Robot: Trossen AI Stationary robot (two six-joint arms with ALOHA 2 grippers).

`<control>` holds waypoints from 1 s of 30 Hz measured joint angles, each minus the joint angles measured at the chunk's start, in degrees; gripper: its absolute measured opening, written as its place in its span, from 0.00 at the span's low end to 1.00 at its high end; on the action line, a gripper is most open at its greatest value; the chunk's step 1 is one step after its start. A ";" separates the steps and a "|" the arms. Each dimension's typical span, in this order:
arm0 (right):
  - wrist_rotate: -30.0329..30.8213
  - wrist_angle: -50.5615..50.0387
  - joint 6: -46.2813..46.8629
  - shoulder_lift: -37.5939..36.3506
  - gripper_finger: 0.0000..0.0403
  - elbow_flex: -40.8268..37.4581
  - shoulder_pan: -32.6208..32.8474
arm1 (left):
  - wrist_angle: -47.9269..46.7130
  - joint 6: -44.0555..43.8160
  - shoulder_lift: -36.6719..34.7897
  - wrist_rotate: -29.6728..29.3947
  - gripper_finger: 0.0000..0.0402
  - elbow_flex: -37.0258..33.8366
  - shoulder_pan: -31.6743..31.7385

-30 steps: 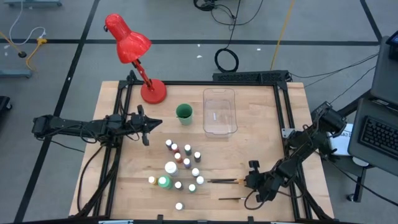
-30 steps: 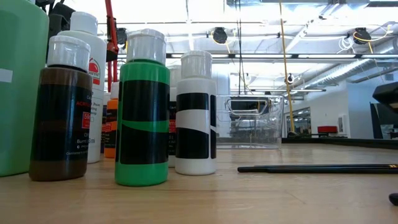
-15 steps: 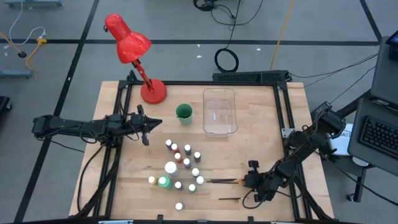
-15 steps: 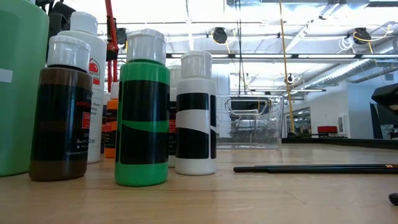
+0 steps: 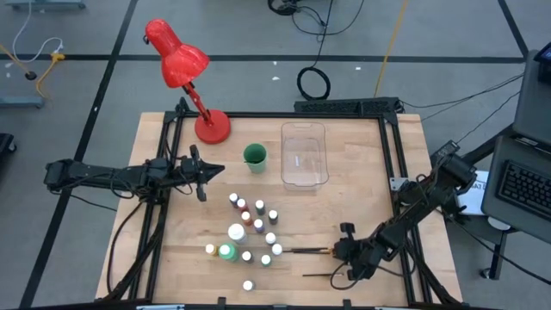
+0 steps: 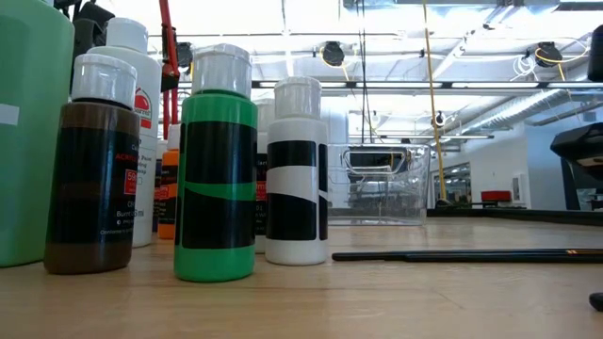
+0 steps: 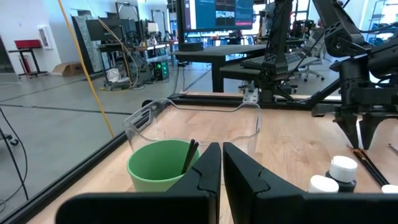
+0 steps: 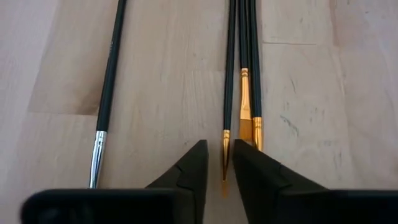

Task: Pick & Place Paint Supplies
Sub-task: Put the orange paint brush into the green cup

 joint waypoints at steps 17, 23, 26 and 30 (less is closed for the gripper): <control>2.95 -0.83 -17.70 -14.63 0.00 -0.28 0.79 | 0.11 0.11 0.02 0.00 0.05 0.00 0.02; 19.98 0.20 -20.28 -22.30 0.00 -0.22 -0.99 | 0.16 2.78 0.00 0.00 0.05 0.00 0.02; 24.14 1.27 -23.41 -24.89 0.00 -0.22 -3.26 | 0.15 6.34 0.02 0.00 0.05 0.00 0.02; 18.38 8.53 -35.85 -25.79 0.00 -0.22 -9.51 | -0.15 7.34 0.07 0.02 0.05 0.00 0.02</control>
